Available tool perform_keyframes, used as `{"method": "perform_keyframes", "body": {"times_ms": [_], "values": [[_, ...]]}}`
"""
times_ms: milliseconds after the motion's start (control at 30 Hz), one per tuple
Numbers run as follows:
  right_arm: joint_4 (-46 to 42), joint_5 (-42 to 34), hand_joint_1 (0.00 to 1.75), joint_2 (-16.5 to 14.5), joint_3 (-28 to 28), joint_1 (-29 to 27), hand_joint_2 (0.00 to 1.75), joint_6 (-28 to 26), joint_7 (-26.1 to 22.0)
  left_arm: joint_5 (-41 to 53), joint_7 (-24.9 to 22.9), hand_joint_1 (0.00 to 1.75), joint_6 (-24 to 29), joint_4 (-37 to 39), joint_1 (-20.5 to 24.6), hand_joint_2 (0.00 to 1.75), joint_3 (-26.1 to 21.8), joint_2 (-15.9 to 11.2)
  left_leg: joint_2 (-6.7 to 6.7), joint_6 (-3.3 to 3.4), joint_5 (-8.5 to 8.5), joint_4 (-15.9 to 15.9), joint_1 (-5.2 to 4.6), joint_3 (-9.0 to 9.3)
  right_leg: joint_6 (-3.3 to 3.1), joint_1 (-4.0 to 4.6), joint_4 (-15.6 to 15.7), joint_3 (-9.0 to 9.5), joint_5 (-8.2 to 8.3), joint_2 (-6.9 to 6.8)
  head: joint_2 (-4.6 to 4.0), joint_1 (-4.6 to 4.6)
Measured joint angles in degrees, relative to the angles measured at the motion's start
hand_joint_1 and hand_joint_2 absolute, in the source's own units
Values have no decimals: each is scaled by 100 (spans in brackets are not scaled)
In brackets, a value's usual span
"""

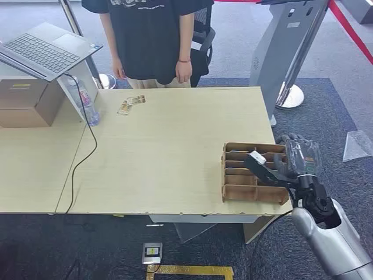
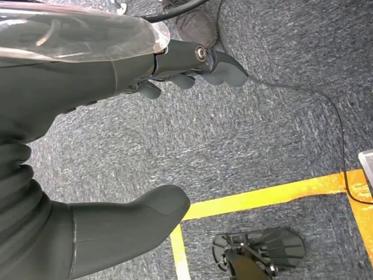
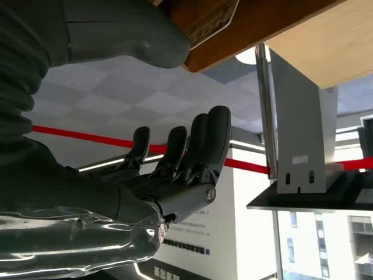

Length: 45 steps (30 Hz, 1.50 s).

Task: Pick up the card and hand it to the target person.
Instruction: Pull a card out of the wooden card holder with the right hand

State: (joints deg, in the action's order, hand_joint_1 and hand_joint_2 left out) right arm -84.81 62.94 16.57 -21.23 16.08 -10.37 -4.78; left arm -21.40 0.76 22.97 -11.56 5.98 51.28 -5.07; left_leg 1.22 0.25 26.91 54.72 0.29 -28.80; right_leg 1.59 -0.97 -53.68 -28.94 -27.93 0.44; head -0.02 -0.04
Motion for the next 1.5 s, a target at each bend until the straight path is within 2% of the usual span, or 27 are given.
{"method": "perform_keyframes", "body": {"times_ms": [500,1100,1500], "values": [[359,43,87,-87,-90,170,175,-33,-7,-2,0,0,0,0,1,175,25,0,0,0,0,0,0,0,0,0,0,0,0,0,0,0],[677,32,112,-135,-118,292,175,-32,-76,-11,0,0,0,0,1,175,35,0,0,0,0,0,0,0,0,0,0,0,0,0,0,0],[858,32,118,-138,-131,388,175,-32,-104,-20,0,0,0,0,1,175,35,0,0,0,0,0,0,3,0,0,0,1,0,0,0,0]]}}
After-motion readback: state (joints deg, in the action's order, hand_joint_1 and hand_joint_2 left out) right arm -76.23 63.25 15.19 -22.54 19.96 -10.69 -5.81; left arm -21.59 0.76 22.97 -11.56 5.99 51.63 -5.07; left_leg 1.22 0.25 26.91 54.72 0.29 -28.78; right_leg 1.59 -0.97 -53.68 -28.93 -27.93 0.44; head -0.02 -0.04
